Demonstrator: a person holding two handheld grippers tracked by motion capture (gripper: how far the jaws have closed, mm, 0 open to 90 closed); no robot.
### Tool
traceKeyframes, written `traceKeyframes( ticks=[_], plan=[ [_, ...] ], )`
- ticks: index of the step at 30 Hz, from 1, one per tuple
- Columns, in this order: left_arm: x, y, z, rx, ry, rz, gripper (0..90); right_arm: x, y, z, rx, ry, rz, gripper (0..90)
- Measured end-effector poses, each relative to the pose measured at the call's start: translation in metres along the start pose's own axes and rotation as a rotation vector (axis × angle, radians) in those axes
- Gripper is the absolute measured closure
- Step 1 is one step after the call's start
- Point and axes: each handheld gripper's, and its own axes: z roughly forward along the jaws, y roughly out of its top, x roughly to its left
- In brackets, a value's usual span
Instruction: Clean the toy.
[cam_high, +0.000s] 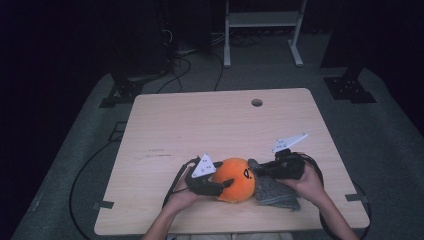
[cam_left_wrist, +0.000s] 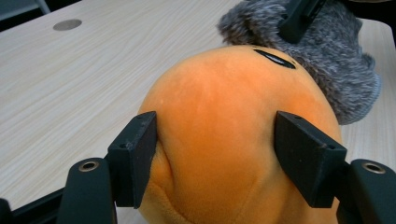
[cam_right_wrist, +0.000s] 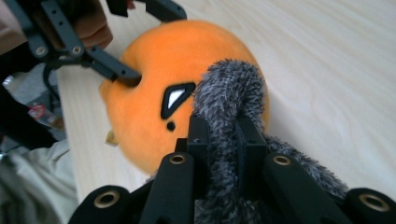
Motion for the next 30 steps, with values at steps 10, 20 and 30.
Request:
traceKeyframes(
  ticks=[10,20,30],
  plan=[
    [0.015,0.005,-0.010,-0.008,-0.037,-0.159,11.1,0.001,-0.032,0.000,-0.002,0.010,0.031,78.8],
    [0.003,0.007,0.000,-0.056,-0.078,-0.126,37.4,0.003,-0.034,-0.007,-0.029,0.005,0.027,79.1],
    [-0.015,0.009,-0.001,-0.033,-0.027,0.127,36.8,0.032,-0.007,-0.009,-0.106,-0.065,-0.110,79.1]
  ],
)
